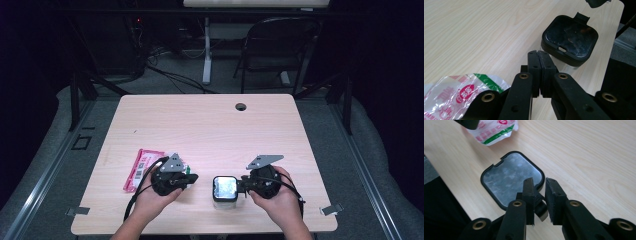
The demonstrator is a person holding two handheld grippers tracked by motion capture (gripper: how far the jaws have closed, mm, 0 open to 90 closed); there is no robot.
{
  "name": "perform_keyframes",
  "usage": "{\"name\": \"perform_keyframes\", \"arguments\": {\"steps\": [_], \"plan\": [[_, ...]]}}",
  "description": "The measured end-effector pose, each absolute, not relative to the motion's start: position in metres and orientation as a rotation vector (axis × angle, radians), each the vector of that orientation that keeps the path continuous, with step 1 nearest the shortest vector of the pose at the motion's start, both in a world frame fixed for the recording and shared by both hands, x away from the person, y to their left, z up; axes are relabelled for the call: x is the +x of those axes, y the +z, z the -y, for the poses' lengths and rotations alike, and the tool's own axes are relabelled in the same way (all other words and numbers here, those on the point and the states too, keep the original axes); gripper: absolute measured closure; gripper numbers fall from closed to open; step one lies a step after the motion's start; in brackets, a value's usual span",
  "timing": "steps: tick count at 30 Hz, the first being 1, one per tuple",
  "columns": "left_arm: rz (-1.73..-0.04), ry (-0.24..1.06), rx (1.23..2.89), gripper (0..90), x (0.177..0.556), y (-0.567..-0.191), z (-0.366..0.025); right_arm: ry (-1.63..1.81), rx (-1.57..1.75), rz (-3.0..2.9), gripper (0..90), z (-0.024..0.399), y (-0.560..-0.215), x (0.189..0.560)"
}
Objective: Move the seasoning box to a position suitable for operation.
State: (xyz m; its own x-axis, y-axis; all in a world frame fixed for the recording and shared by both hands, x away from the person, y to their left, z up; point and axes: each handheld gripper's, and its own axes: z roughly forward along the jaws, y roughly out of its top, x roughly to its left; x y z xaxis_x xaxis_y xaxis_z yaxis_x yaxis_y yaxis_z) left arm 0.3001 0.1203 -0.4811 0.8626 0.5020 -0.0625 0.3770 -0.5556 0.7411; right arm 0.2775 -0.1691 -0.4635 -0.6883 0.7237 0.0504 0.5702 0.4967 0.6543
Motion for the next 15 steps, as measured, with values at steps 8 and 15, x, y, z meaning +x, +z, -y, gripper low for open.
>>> {"name": "perform_keyframes", "arguments": {"steps": [8,15], "plan": [[-0.584,0.197,2.281,86.3,0.295,-0.493,-0.105,0.981,1.119,-2.511,82.6,0.170,-0.471,0.280],[-0.566,0.168,2.302,87.9,0.292,-0.502,-0.099,1.007,1.151,-2.487,83.1,0.174,-0.475,0.280]]}}
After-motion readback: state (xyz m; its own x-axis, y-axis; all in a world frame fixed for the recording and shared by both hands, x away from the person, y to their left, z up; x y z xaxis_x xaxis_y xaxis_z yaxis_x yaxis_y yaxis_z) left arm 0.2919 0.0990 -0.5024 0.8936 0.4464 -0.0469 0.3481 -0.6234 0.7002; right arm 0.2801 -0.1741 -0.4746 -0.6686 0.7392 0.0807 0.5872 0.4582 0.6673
